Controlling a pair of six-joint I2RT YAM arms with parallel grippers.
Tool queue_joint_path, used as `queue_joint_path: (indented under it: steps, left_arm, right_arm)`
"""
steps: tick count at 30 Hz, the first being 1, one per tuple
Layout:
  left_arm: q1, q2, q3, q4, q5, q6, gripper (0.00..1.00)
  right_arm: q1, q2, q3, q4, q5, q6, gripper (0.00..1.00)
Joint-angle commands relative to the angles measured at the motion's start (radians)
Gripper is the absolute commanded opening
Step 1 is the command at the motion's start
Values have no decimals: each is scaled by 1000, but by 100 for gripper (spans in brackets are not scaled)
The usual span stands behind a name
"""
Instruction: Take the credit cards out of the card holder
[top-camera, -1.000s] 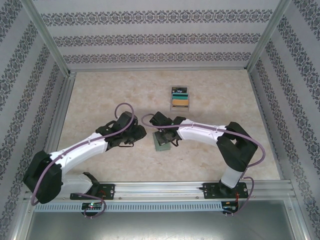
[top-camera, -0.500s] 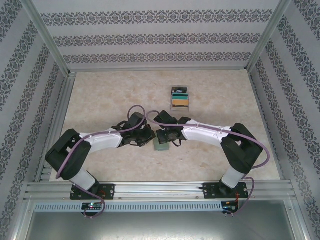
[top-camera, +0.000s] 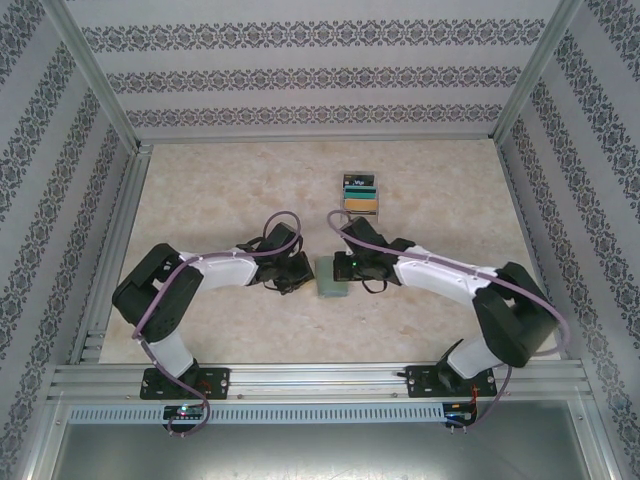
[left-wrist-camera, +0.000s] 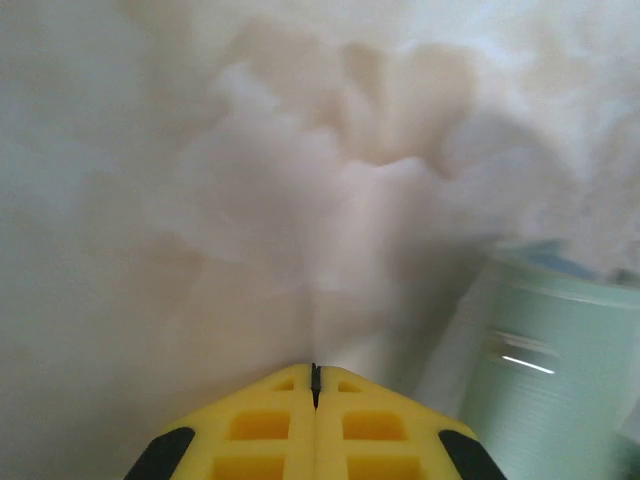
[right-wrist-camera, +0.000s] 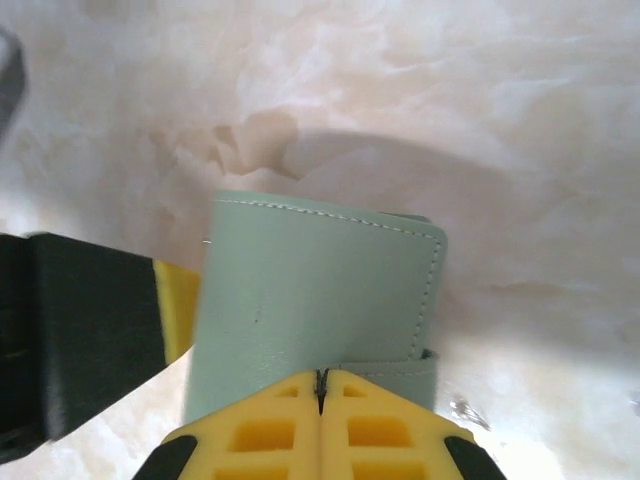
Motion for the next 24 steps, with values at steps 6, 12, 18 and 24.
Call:
queue_joint_path:
  steps: [6, 12, 18, 24]
  left_arm:
    - [5, 13, 52, -126, -43, 69, 0]
    - [6, -88, 104, -157, -69, 106, 7]
    - [4, -101, 143, -69, 3, 98, 5]
    - [-7, 5, 124, 48, 89, 34, 4]
  right_arm:
    - [-50, -95, -56, 42, -57, 26, 0]
    - [-33, -35, -52, 83, -53, 38, 0]
    - [-3, 60, -7, 112, -55, 34, 0]
    - [14, 110, 11, 129, -59, 37, 0]
